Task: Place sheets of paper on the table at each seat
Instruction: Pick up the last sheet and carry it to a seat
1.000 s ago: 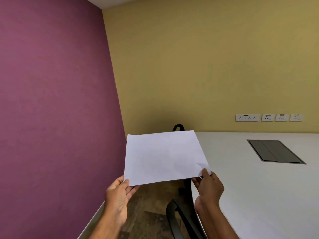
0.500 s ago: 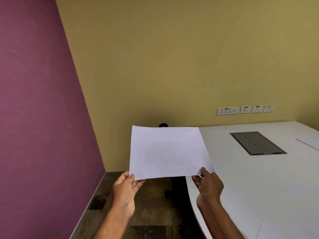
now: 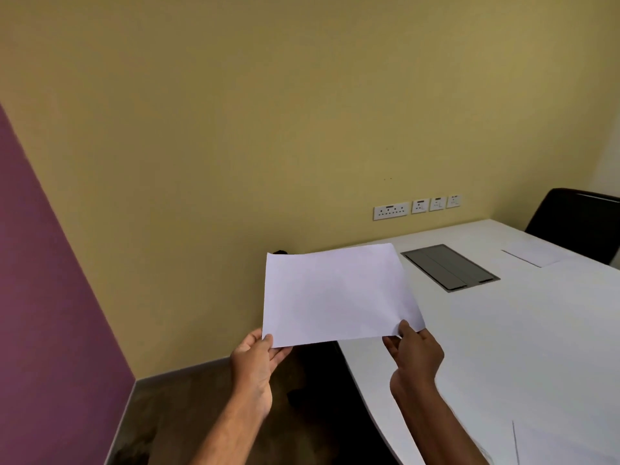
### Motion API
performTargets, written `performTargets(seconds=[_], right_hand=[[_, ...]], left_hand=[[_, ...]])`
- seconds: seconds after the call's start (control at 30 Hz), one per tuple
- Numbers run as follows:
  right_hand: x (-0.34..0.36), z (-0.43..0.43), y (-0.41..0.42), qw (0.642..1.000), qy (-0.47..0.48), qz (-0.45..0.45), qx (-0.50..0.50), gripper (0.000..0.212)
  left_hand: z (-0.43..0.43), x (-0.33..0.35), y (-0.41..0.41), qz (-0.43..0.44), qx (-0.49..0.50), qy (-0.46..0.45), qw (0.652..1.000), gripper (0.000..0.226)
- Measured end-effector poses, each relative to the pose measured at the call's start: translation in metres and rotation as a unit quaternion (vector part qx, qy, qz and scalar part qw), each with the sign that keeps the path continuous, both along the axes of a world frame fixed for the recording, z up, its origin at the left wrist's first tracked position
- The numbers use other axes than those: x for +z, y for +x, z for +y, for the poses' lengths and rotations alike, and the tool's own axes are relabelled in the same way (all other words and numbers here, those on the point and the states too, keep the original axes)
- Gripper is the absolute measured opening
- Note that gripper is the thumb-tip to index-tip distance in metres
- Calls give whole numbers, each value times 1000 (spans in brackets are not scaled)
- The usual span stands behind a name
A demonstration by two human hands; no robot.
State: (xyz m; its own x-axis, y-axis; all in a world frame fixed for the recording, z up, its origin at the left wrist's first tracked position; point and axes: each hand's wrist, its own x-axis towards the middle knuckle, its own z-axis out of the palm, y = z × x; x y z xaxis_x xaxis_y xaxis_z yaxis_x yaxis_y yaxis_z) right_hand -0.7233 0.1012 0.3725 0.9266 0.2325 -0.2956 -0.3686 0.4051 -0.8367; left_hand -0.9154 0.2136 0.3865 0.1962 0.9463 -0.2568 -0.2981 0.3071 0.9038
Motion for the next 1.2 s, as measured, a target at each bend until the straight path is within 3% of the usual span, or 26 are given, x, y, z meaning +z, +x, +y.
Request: performTargets(seconds=[0.37, 0.63, 0.9, 1.03, 1.2], right_hand=[[-40, 108, 156, 998, -4, -28, -57, 12], [-87, 177, 278, 994, -73, -11, -83, 16], [-156, 229, 334, 985, -111, 14, -128, 18], [-189, 249, 351, 982, -131, 35, -129, 8], [-231, 268, 383, 977, -173, 31, -120, 20]], left_hand=[[106, -33, 144, 69, -87, -12, 994, 17], [167, -74, 265, 146, -107, -28, 983, 15], [213, -139, 330, 150, -109, -88, 979, 24], [226, -174, 356, 150, -88, -130, 976, 27], [242, -210, 385, 165, -55, -155, 972, 28]])
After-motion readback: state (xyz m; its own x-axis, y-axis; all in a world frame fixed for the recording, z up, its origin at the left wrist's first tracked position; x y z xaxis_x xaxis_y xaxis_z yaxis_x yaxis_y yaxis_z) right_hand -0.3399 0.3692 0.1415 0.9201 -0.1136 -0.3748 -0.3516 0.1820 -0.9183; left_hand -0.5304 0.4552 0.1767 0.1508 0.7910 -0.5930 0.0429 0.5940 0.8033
